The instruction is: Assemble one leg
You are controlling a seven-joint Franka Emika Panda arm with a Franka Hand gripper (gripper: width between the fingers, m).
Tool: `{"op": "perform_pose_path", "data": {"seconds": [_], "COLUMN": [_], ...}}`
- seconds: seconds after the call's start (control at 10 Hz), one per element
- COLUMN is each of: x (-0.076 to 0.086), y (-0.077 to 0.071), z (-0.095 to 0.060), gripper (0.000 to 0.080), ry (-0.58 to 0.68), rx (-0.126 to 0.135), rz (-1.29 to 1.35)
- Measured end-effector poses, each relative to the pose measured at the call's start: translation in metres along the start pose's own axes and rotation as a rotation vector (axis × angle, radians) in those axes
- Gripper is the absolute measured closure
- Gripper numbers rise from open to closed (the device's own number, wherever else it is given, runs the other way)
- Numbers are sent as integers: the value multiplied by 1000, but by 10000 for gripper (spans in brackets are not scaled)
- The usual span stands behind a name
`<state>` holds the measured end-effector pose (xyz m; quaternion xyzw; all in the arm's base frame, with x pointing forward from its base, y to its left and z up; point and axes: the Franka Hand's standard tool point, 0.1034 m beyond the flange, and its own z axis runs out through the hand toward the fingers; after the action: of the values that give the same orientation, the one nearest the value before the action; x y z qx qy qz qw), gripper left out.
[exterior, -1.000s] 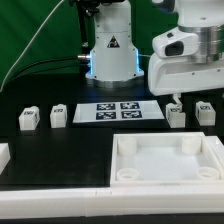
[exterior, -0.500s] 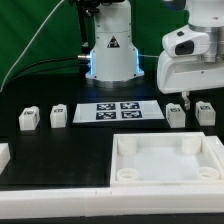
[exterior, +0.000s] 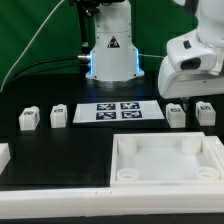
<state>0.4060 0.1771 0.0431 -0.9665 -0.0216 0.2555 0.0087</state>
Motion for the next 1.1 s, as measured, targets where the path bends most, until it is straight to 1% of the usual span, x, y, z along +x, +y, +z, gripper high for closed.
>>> {"op": "perform_pose_path", "data": {"seconds": [0.2, 0.3, 0.6, 0.9, 1.0, 1.1], "x": [-5, -2, -4, -5, -10, -10], "y": [-6, -8, -12, -13, -11, -12], "z": [7, 10, 16, 25, 26, 29], "gripper": [151, 151, 151, 151, 151, 151], "ry": [-171, -208, -217, -249, -298, -359], "rx": [-19, -21, -24, -27, -36, -40], "rz": [-3, -3, -7, -9, -10, -11]}}
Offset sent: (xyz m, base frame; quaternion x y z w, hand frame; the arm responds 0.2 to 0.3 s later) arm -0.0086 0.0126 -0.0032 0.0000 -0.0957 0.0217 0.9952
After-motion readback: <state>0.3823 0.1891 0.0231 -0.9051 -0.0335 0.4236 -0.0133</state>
